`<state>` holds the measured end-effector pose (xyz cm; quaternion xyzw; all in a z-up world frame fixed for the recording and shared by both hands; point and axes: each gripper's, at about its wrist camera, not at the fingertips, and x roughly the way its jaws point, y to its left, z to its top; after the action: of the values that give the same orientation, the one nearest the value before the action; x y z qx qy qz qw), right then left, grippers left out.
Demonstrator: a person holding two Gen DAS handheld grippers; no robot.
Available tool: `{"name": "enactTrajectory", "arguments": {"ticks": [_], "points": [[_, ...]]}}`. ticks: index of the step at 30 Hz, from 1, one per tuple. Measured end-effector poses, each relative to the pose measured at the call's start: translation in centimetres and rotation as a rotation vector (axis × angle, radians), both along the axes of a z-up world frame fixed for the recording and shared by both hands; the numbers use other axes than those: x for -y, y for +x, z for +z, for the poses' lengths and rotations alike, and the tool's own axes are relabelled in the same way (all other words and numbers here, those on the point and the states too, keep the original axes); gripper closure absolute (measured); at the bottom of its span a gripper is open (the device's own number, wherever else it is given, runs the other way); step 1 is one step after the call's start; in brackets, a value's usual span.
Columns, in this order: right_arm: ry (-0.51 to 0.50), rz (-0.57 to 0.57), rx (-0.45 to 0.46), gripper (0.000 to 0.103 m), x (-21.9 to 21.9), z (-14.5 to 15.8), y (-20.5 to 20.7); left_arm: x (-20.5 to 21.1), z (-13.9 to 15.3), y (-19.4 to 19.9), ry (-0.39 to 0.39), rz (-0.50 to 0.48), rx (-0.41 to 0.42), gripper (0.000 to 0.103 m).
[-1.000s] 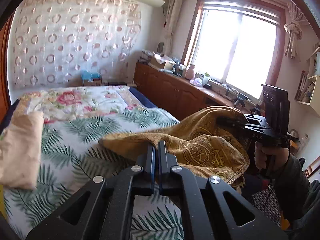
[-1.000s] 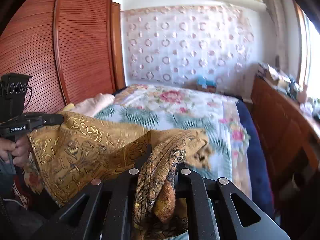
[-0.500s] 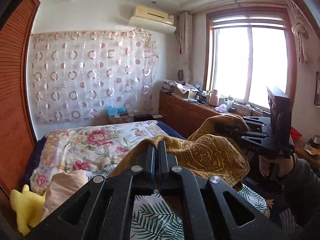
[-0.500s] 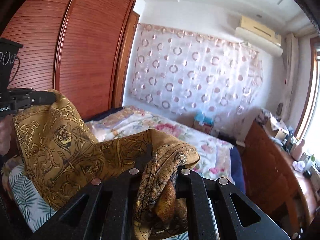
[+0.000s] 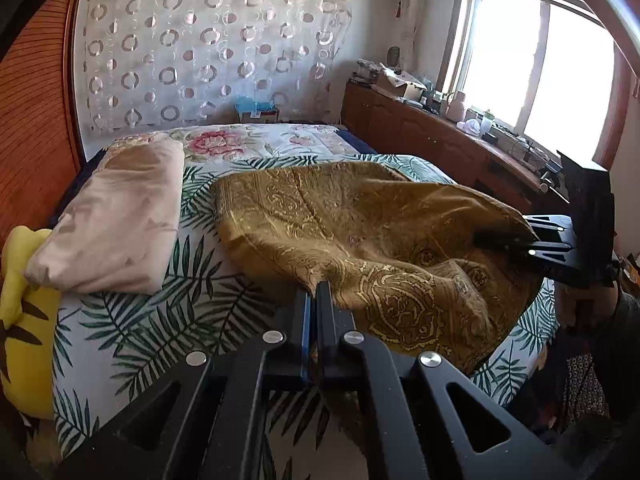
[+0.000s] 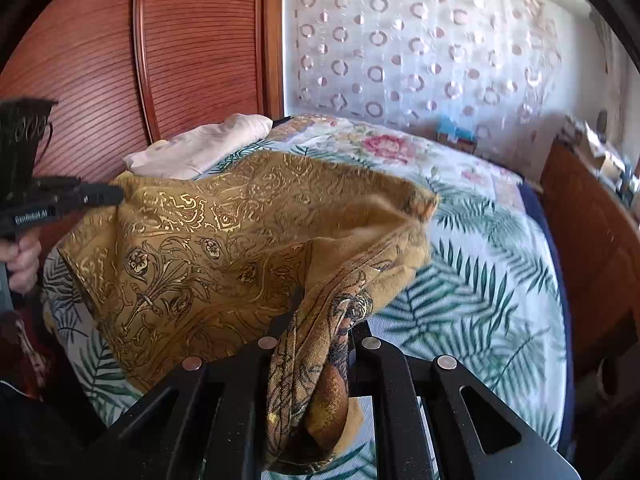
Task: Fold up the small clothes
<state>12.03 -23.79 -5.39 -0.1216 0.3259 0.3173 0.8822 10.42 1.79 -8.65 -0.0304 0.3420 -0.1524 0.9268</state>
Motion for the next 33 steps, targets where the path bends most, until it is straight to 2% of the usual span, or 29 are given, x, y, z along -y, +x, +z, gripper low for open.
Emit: {"name": "enactTrajectory", "arguments": {"ticks": [3, 6, 8, 10, 12, 15, 19, 24, 33], "points": [[0.024, -0.014, -0.041, 0.090, 1.2, -0.1, -0.1, 0.6, -0.3, -0.9, 0.019, 0.006, -0.016, 0.100], [0.020, -0.034, -0.066, 0.080, 2.2, -0.6, 0.2, 0.6, -0.8, -1.6, 0.041, 0.016, -0.020, 0.100], [-0.012, -0.038, -0.061, 0.078, 3.1, -0.5, 0.2, 0.5, -1.3, -1.7, 0.042, 0.027, -0.042, 0.100], [-0.010, -0.052, -0.077, 0.071, 3.2, -0.9, 0.0, 0.3, -1.6, -1.8, 0.035, 0.028, -0.056, 0.100], [-0.011, -0.064, -0.091, 0.069, 3.5, -1.2, -0.2, 0.2, -1.9, -2.0, 0.020, 0.028, -0.068, 0.100], [0.005, -0.068, -0.113, 0.068, 4.0, -1.3, -0.9, 0.0, -2.0, -2.3, 0.008, 0.033, -0.087, 0.086], [0.029, -0.065, -0.131, 0.068, 4.2, -1.6, -1.5, 0.3, -2.2, -2.7, 0.005, 0.016, -0.097, 0.061], [0.051, -0.072, -0.141, 0.068, 3.9, -2.2, -1.4, 0.7, -2.5, -3.1, 0.033, 0.018, -0.112, 0.060], [0.026, -0.068, -0.127, 0.068, 3.8, -2.6, -1.2, 0.4, -3.4, -3.3, 0.008, 0.034, -0.139, 0.060]]}}
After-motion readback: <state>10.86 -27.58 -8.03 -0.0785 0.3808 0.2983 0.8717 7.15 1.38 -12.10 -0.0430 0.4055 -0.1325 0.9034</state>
